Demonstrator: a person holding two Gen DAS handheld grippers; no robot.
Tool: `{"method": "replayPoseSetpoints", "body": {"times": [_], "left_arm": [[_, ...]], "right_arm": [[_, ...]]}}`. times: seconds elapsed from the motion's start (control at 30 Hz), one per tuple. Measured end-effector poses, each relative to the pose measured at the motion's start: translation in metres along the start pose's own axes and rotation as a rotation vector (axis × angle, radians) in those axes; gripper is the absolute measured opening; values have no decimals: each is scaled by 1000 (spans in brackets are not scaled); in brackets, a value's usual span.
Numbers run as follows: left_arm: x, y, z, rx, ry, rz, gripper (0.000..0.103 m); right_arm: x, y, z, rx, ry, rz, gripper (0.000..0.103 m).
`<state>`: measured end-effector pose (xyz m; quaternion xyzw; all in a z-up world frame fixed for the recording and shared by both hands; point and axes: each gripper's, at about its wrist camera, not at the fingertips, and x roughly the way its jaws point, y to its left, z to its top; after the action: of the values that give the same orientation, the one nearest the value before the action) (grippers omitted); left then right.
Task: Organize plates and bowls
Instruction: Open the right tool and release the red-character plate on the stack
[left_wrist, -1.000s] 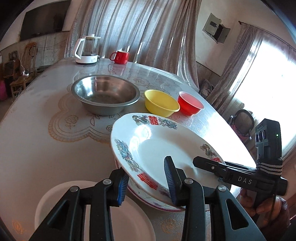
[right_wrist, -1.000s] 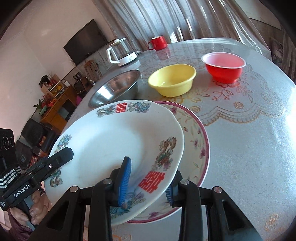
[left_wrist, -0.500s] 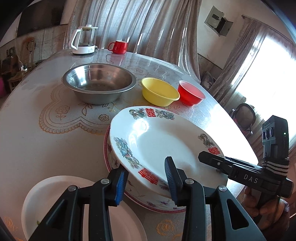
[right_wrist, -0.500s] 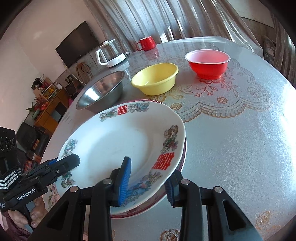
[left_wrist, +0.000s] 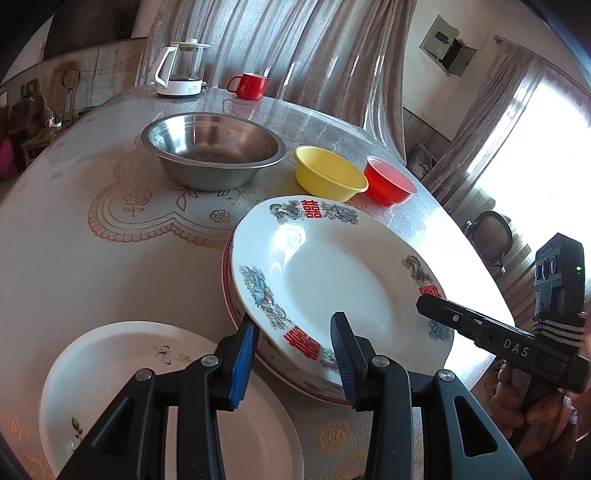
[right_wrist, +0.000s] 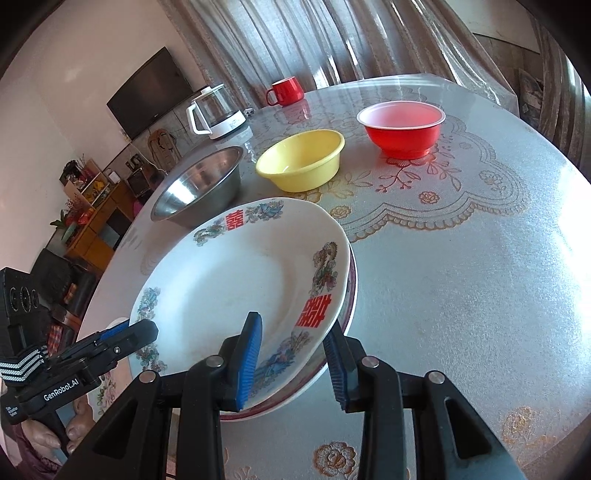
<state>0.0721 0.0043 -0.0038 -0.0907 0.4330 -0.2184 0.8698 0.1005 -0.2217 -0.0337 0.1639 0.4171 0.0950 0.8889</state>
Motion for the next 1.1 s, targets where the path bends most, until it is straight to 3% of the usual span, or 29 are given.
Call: {"method": "replayPoseSetpoints", "body": {"times": [0.13,0.27,0.5,0.73,1.1], "left_arm": [[-2,1,-1,-8,-2,12,41],[-9,-4,-4,26,-39,22,45],[-19,-15,0,55,-68,-1,50],[-13,-9,0,44,-50,55,56],[-8,-17,-1,78,-44,8,59]], "right_arm": [[-4,2,-2,-15,-12,-26,33],[-12,-1,-2,-17,-54,-105,34],[-10,-7,-6,-12,-50,-119,33],[-6,8,-11,-100,-61,-156,24],[-10,16,-14,-151,-64,-194,24]]}}
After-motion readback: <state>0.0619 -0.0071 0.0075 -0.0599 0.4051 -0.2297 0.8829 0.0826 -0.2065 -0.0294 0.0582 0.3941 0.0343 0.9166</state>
